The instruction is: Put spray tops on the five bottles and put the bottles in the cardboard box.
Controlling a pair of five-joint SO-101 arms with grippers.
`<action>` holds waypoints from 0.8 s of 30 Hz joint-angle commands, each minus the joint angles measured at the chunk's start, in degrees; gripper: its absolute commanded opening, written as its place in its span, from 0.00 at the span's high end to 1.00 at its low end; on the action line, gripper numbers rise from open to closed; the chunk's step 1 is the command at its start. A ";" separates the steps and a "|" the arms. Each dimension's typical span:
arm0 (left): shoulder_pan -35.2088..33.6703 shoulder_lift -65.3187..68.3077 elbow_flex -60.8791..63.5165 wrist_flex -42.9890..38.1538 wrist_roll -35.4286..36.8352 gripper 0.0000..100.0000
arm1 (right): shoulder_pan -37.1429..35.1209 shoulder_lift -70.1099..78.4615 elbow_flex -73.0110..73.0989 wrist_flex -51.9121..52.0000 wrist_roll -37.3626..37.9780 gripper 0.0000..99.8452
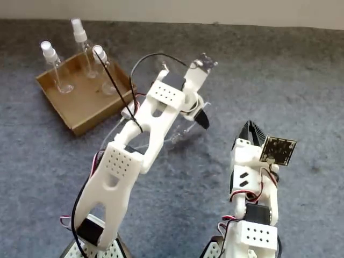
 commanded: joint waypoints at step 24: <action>6.20 4.18 -40.04 18.20 -7.12 0.87 | 0.66 0.13 9.98 0.22 0.62 1.00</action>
